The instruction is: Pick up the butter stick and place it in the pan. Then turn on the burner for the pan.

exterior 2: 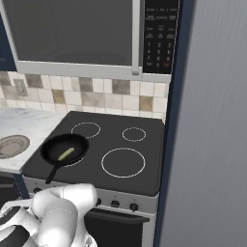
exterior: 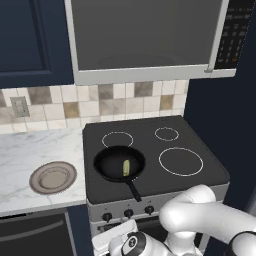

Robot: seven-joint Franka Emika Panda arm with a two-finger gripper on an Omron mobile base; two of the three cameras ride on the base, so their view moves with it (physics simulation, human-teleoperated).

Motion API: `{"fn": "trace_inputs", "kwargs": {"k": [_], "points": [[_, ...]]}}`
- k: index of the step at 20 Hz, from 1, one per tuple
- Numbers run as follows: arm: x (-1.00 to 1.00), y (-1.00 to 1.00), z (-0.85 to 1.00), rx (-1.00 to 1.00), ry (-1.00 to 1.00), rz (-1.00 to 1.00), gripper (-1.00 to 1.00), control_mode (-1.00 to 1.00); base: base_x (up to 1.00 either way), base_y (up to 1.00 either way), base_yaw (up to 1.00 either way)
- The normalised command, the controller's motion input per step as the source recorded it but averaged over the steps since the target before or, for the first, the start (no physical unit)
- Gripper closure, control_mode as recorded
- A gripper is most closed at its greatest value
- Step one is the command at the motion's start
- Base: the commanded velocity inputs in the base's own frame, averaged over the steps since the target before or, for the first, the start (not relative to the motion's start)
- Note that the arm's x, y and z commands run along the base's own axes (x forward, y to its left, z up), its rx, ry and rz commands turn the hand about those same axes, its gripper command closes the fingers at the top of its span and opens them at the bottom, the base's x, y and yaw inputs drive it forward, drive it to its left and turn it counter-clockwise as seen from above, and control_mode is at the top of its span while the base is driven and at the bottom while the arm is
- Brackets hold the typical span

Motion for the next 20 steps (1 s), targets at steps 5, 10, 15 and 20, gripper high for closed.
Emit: {"fn": "trace_inputs", "kwargs": {"k": [5, 10, 15, 20], "points": [[0.13, -0.17, -0.1, 0.07, 0.0, 0.0, -1.0, -1.0, 0.0, 0.0, 0.0], [0.13, -0.12, -0.1, 0.05, 0.0, 0.0, -1.0, -1.0, 0.0, 0.0, 0.0], [0.21, 0.0, -0.11, 0.0, 0.0, 0.0, -1.0, -1.0, 0.0, 0.0, 0.0], [0.22, 0.0, -0.12, 0.0, 0.0, 0.0, -1.0, -1.0, 0.0, 0.0, 0.0]]}}
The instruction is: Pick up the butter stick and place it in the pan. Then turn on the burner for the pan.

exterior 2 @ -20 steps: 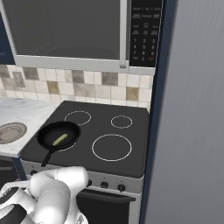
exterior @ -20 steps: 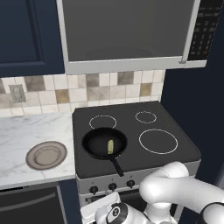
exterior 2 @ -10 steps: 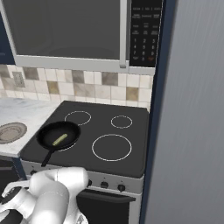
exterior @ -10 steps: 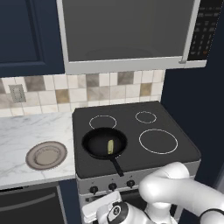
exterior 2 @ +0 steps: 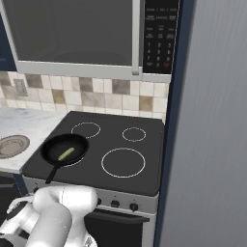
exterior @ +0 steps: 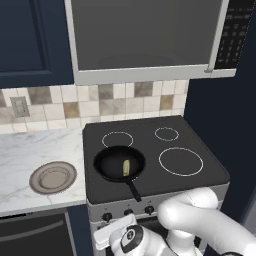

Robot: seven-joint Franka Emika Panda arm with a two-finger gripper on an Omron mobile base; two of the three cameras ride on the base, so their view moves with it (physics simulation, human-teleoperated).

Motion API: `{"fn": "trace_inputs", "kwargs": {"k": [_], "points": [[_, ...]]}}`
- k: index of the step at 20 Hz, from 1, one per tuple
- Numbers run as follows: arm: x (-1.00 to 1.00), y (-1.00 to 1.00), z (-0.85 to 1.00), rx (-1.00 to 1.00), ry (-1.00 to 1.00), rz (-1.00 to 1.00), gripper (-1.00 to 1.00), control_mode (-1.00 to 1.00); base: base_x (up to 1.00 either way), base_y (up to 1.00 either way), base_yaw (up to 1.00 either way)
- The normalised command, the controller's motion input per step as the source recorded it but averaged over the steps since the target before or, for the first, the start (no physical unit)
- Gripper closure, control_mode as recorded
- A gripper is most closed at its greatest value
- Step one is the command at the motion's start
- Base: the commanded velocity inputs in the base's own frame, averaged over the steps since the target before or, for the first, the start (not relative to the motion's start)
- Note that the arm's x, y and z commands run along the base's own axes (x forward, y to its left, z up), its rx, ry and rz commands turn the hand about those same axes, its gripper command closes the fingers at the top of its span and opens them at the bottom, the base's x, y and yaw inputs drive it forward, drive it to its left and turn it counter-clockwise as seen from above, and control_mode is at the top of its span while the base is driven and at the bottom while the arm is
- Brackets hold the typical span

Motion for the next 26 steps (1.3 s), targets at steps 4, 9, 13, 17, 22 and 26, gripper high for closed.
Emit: {"fn": "trace_inputs", "kwargs": {"k": [4, 9, 13, 17, 22, 26], "points": [[0.14, 0.0, -0.16, 0.0, 0.0, 0.0, -1.0, -1.0, 0.0, 0.0, 0.0], [0.08, 0.0, -0.16, 0.0, 0.0, 0.0, -1.0, -1.0, 0.0, 0.0, 0.0], [0.12, 0.0, -0.13, 0.0, 0.0, 0.0, -1.0, -1.0, 0.0, 0.0, 0.0], [0.17, 0.0, -0.12, 0.0, 0.0, 0.0, -1.0, -1.0, 0.0, 0.0, 0.0], [0.08, 0.0, -0.09, 0.0, 0.0, 0.0, -1.0, -1.0, 0.0, 0.0, 0.0], [0.01, 0.02, -0.01, 0.0, 0.0, 0.0, -1.0, -1.0, 0.0, 0.0, 0.0]]}}
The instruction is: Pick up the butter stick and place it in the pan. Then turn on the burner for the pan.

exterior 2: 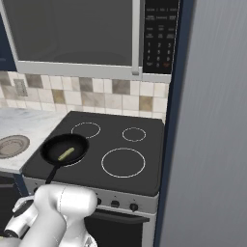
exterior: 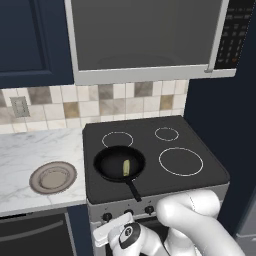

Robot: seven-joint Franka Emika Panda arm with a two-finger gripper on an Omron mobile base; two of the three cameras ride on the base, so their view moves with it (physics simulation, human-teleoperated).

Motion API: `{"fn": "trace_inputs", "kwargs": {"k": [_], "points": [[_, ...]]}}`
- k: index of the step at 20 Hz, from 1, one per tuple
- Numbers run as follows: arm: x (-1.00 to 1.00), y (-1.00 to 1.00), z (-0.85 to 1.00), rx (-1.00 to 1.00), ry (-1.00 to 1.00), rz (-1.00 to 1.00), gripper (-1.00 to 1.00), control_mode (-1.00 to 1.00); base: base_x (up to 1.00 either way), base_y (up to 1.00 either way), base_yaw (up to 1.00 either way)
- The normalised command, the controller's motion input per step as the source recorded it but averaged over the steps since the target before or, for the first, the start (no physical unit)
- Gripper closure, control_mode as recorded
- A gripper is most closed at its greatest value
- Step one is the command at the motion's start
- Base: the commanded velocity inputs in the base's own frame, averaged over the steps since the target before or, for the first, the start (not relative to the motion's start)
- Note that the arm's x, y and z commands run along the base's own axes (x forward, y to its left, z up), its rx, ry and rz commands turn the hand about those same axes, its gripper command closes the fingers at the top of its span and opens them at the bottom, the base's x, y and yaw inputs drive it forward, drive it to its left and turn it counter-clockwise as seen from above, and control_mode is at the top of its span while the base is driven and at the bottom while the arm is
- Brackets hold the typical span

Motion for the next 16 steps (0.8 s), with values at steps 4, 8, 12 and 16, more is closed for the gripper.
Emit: {"fn": "trace_inputs", "kwargs": {"k": [4, 8, 12, 16], "points": [[0.02, 0.04, 0.0, 0.0, 0.0, 0.0, -1.0, -1.0, 0.0, 0.0, 0.0], [0.01, 0.0, 0.0, 0.0, 0.0, 0.0, -1.0, -1.0, 0.0, 0.0, 0.0], [0.0, 0.0, 0.0, 0.0, 0.0, 0.0, -1.0, -1.0, 0.0, 0.0, 0.0], [0.0, 0.0, 0.0, 0.0, 0.0, 0.0, -1.0, -1.0, 0.0, 0.0, 0.0]]}}
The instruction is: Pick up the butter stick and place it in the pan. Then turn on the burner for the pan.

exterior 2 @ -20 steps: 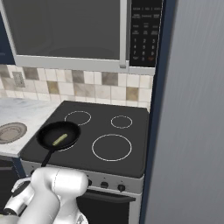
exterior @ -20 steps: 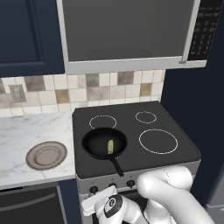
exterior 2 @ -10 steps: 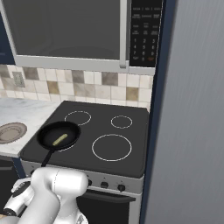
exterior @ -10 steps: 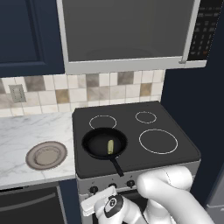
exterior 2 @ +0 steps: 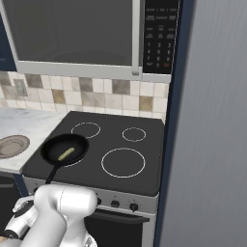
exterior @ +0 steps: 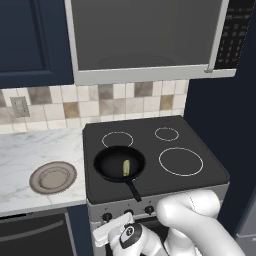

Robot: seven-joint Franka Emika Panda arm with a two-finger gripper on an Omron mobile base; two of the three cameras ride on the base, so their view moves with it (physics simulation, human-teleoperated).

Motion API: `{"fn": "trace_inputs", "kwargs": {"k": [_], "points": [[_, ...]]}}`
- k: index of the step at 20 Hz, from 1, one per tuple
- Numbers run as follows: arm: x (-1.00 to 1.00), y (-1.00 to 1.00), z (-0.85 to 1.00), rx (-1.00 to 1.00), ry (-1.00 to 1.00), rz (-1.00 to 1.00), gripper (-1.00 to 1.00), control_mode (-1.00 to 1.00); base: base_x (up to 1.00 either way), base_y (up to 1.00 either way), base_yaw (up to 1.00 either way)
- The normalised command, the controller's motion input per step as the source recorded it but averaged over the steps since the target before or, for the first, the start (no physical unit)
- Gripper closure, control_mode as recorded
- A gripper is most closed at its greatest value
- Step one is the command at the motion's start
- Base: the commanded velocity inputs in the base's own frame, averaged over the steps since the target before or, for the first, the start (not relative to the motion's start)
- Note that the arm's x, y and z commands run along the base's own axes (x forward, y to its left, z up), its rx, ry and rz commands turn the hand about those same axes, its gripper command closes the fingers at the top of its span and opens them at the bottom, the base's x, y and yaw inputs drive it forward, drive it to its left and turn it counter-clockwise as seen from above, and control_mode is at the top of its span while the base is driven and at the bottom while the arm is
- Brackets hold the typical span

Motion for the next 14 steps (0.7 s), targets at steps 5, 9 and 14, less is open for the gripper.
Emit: {"fn": "trace_inputs", "kwargs": {"k": [5, 9, 14], "points": [[0.0, 0.0, 0.0, 0.0, 0.0, 0.0, -1.0, -1.0, 0.0, 0.0, 0.0], [0.0, 0.0, 0.0, 0.0, 0.0, 0.0, -1.0, -1.0, 0.0, 0.0, 0.0], [-0.01, 0.02, 0.0, 0.0, 0.0, 0.0, -1.0, -1.0, 0.0, 0.0, 0.0]]}}
